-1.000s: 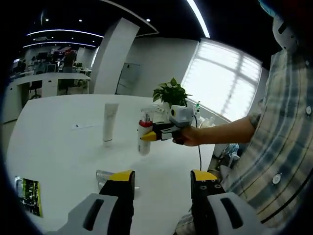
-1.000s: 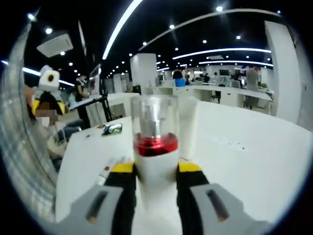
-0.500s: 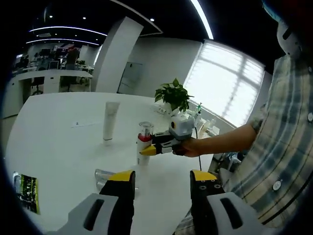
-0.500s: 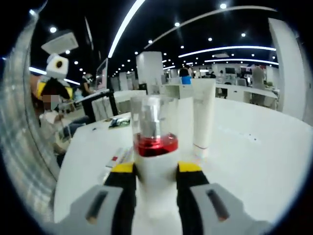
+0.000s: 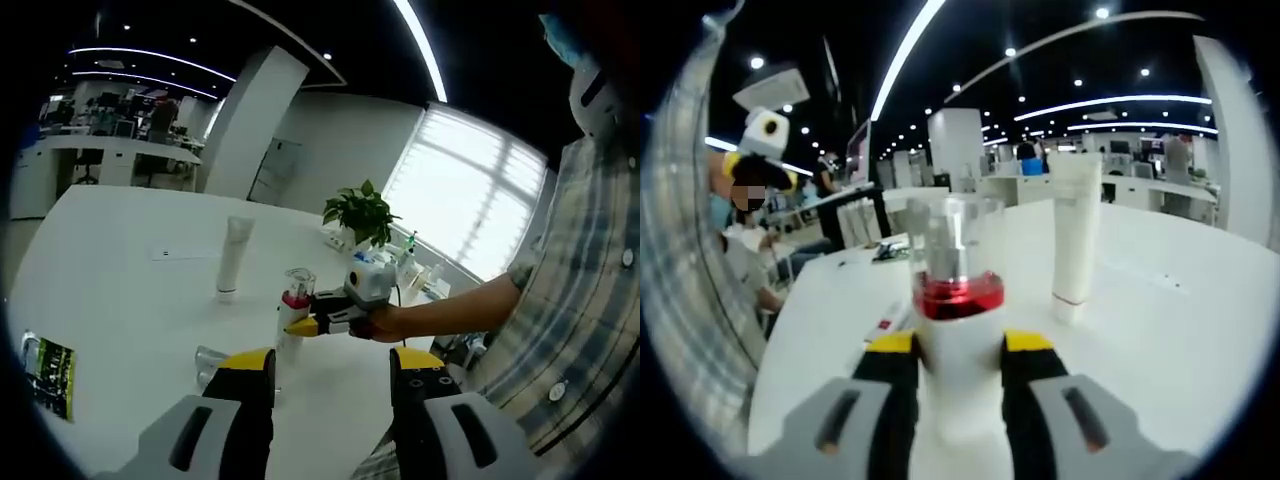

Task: Arrange the skincare products in the storage area until every visible bottle or jar stands upright without overlapping.

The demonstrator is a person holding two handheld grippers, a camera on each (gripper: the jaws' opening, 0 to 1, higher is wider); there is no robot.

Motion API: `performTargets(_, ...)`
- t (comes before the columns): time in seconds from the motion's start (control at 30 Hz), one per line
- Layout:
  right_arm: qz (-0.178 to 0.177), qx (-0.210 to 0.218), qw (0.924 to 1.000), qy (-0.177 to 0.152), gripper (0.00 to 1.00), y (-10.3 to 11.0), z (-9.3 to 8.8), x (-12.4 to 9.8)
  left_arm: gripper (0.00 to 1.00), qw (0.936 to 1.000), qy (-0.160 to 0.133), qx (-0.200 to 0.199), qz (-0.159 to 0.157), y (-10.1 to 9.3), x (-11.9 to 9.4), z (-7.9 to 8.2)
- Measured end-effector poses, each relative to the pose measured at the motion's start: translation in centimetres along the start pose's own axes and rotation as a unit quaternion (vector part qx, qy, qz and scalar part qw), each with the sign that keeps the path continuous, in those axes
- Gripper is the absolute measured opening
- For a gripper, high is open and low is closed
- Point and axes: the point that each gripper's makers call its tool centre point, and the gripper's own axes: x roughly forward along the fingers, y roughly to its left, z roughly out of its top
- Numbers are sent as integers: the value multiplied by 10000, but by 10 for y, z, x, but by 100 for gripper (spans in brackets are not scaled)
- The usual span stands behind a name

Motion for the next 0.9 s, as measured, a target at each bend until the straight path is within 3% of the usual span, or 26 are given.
performTargets(0.17, 75, -88, 9999, 21, 29, 3, -2, -6, 47, 10000, 58, 56, 25, 1, 1, -3)
performTargets(0.33, 118, -247, 9996, 87, 30, 8, -5, -8, 48, 9998, -148, -94, -110, -2, 0, 0)
performTargets(0.6, 18, -9, 9996, 278, 31, 10, -9, -5, 48, 9999, -87, -100, -92, 4, 3, -2)
performTargets(0.67, -124, -21, 9994, 329, 32, 7, -9, -6, 47, 9999, -62, -78, -92, 4, 5, -4)
performTargets(0.73, -404, 320, 9975, 477, 37, 3, -12, -9, 47, 9999, -33, -93, -93, 6, 7, -7)
performTargets(0.8, -572, 260, 9972, 402, 43, 3, -6, -11, 47, 9999, -34, -114, -104, 6, 8, -8)
performTargets(0.9, -1004, 721, 9915, 403, 46, 3, -5, -14, 47, 9998, -29, -139, -119, 6, 9, -10)
